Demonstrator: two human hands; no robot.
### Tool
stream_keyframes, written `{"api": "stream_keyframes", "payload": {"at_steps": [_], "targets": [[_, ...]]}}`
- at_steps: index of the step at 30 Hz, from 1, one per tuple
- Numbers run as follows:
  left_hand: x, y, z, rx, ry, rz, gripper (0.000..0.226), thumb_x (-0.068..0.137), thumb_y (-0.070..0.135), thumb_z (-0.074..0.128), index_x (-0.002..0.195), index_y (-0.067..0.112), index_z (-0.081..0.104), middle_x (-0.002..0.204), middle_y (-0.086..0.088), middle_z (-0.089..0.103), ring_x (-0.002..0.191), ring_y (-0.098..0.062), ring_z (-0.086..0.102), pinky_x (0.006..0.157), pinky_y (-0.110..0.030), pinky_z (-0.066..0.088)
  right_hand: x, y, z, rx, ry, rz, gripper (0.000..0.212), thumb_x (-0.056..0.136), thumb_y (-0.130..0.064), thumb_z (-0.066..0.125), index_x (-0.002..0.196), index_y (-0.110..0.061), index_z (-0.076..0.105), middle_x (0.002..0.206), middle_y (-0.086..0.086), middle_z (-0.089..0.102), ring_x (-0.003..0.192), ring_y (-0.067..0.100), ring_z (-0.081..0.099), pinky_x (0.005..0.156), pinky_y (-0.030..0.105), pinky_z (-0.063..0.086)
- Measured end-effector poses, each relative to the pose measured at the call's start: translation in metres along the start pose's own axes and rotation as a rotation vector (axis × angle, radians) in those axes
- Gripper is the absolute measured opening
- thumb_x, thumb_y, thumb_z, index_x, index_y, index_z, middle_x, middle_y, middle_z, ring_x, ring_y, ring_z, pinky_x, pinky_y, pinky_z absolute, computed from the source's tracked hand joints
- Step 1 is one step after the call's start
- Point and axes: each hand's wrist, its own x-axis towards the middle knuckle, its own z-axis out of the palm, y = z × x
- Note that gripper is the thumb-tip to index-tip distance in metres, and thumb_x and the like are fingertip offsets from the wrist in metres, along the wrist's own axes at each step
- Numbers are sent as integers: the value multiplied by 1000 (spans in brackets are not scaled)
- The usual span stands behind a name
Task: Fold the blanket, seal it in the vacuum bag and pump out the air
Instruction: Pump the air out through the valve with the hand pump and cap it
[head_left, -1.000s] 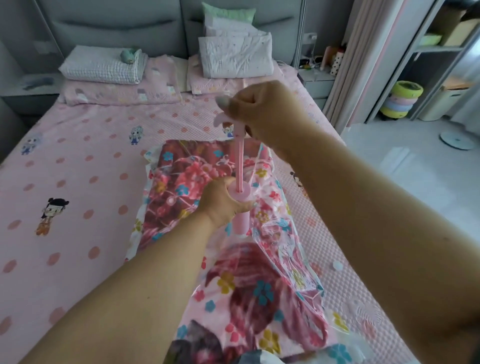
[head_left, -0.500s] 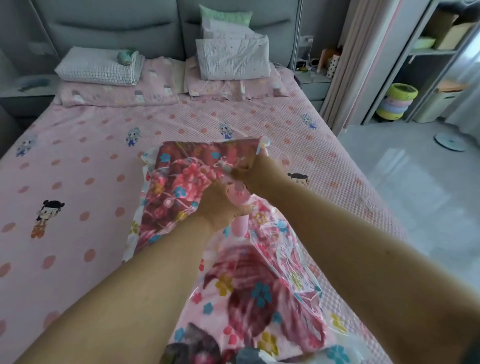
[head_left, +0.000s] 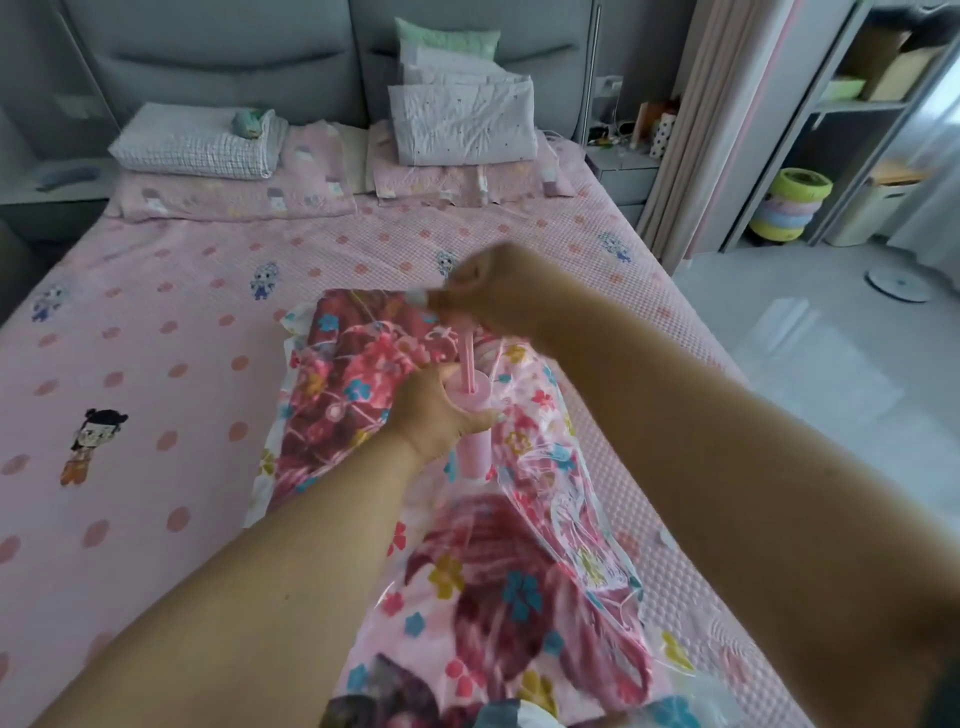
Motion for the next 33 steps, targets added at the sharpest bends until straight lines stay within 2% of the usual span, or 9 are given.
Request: {"api": "stream_keyframes", "payload": {"at_steps": [2, 7, 13, 18, 22, 24, 27, 30, 33], "targets": [[3, 2, -1, 1, -3, -1, 40, 61, 20, 90, 80, 33, 58, 83, 16, 64, 74, 0, 60, 59, -13, 47, 5, -14, -10, 81, 80, -79, 31, 78, -39, 69, 55, -23, 55, 43, -16, 53, 38, -6, 47, 37, 4, 34], [1, -2, 2, 30, -3, 10, 38, 60, 22, 90, 87, 25, 63, 87, 9, 69, 75, -3, 64, 56, -8, 45, -26, 18, 30, -22, -129, 194, 35, 81, -39, 71, 65, -11, 58, 62, 0, 55, 52, 11, 51, 48, 21, 44], [3, -2, 2, 9, 9, -6, 40, 61, 20, 90, 77, 35, 56, 80, 17, 62, 69, 6, 57, 50, -3, 42, -5, -33, -24, 154, 187, -101, 36, 72, -50, 74, 52, -21, 64, 43, -10, 52, 36, 0, 39, 40, 12, 36], [0, -6, 4, 30, -3, 25, 41, 60, 21, 89, 93, 21, 64, 89, 8, 68, 79, -6, 63, 59, -7, 44, -22, 15, 32, -42, -166, 172, 13, 88, -27, 64, 86, -14, 60, 67, -8, 49, 57, 2, 43, 52, 11, 37], [1, -3, 0, 8, -3, -10, 41, 61, 23, 90, 89, 30, 61, 86, 16, 65, 76, 0, 61, 61, -13, 46, 5, -30, -18, 92, 203, -42, 31, 74, -47, 72, 54, -25, 66, 48, -10, 57, 37, 0, 47, 33, 8, 32], [1, 0, 0, 13, -15, -12, 40, 62, 22, 90, 87, 31, 60, 84, 16, 64, 75, 2, 60, 59, -10, 45, 7, -34, -26, -72, 125, -142, 14, 80, -49, 65, 81, -37, 74, 48, -5, 56, 37, 6, 46, 34, 16, 35], [0, -2, 2, 29, -11, 6, 37, 62, 19, 89, 81, 28, 59, 79, 17, 64, 68, 0, 60, 53, -5, 43, -17, 3, 26, -546, -48, -111, 39, 97, -32, 46, 132, -16, 51, 89, 7, 62, 78, 24, 63, 59, 26, 47], [-1, -3, 2, 31, -10, 12, 38, 62, 20, 89, 90, 22, 63, 86, 11, 67, 74, -7, 63, 61, -11, 48, -18, 6, 25, -556, -108, -135, 38, 93, -34, 56, 114, -3, 64, 87, 10, 66, 83, 21, 63, 70, 28, 51], [3, -2, 2, 4, -4, -12, 41, 62, 21, 90, 92, 26, 63, 91, 10, 67, 82, -10, 64, 72, -25, 55, -4, -36, -20, -70, 183, -101, 36, 79, -56, 65, 64, -23, 74, 45, -9, 55, 42, 1, 50, 40, 11, 40]]}}
